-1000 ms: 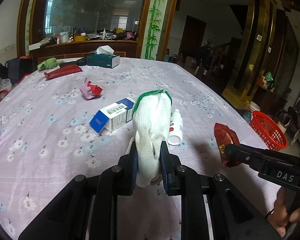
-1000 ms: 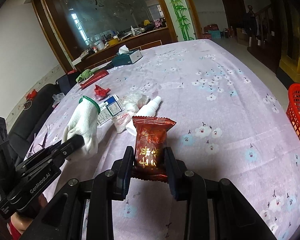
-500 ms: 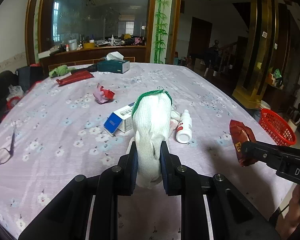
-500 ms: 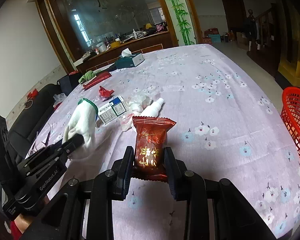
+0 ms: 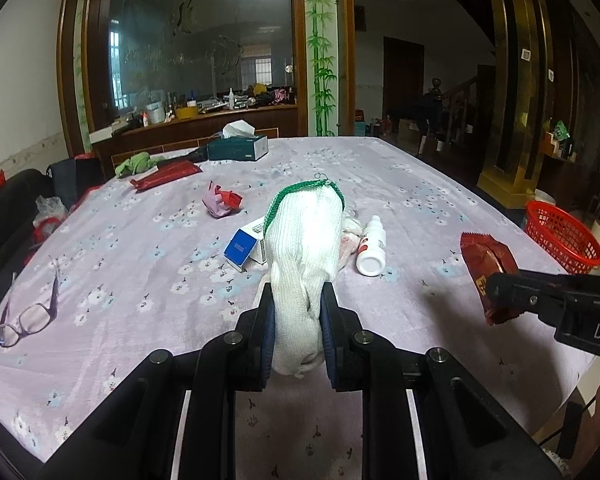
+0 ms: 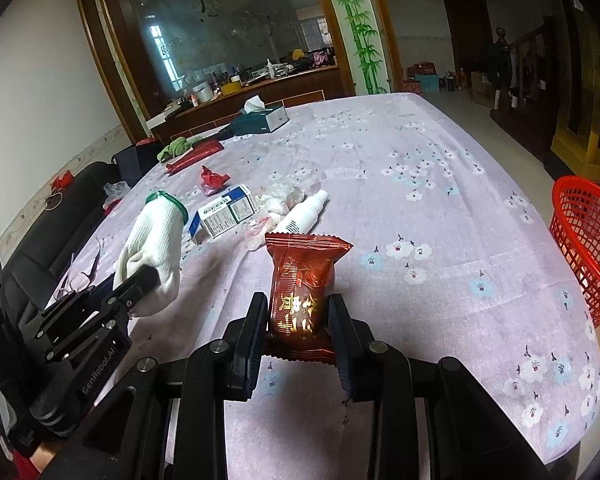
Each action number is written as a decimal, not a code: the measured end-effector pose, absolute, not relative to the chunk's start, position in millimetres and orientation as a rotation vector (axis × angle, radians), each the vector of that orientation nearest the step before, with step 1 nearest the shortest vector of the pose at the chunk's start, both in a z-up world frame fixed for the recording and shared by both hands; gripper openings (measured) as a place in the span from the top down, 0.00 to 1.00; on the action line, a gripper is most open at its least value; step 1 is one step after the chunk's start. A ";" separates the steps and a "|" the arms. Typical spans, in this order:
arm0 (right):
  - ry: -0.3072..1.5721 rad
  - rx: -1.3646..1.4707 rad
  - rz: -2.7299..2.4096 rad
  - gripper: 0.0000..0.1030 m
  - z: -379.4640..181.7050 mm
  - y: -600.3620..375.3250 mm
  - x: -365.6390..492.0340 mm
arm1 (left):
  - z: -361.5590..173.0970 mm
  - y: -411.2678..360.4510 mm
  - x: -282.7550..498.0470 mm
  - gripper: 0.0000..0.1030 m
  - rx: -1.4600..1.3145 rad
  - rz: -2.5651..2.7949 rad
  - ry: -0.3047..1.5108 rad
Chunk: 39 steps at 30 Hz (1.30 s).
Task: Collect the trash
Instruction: 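Lift and hold the glove and red packet above the table with both tools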
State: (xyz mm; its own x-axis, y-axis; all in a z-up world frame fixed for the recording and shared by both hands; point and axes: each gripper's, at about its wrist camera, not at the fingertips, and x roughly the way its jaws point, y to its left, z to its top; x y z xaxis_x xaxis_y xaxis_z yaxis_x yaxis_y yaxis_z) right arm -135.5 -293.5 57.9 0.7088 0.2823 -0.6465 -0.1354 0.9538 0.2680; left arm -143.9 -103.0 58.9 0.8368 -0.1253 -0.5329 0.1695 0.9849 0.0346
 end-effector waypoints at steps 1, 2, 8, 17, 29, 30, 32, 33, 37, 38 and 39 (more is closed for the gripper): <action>0.746 0.205 0.234 0.68 59.0 -292.5 -136.5 | 59.3 -104.2 -145.4 0.81 0.088 -0.156 0.554; 0.742 0.204 0.235 0.68 60.4 -291.4 -138.0 | 60.0 -105.8 -147.6 0.81 0.093 -0.155 0.550; 0.726 0.199 0.241 0.68 67.6 -288.7 -142.2 | 64.0 -110.3 -156.4 0.81 0.111 -0.157 0.536; 0.713 0.193 0.244 0.68 74.8 -287.5 -145.9 | 65.2 -111.1 -162.4 0.81 0.128 -0.141 0.526; 0.724 0.192 0.248 0.68 73.7 -286.7 -144.2 | 64.4 -111.8 -163.5 0.81 0.129 -0.140 0.526; 0.724 0.193 0.248 0.68 73.6 -287.0 -144.1 | 64.4 -111.8 -163.6 0.81 0.129 -0.140 0.526; 0.723 0.193 0.249 0.68 73.8 -286.6 -144.3 | 64.4 -112.0 -163.6 0.81 0.129 -0.140 0.527; 0.723 0.193 0.249 0.68 73.6 -286.9 -144.1 | 64.4 -112.0 -163.7 0.81 0.129 -0.140 0.527; 0.725 0.192 0.249 0.68 73.5 -286.5 -144.4 | 64.6 -112.7 -163.7 0.81 0.129 -0.139 0.527; 0.725 0.192 0.249 0.68 73.2 -286.7 -144.5 | 64.5 -112.9 -163.5 0.81 0.129 -0.139 0.528; 0.727 0.191 0.249 0.68 72.8 -287.0 -144.4 | 64.4 -112.8 -163.6 0.81 0.130 -0.139 0.528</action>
State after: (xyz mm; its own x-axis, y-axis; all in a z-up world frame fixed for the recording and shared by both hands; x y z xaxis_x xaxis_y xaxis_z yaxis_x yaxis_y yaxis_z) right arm -144.4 -287.0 72.8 0.7202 0.2896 -0.6304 -0.1578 0.9533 0.2577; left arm -163.6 -112.8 64.4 0.8546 -0.0985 -0.5098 0.1652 0.9824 0.0871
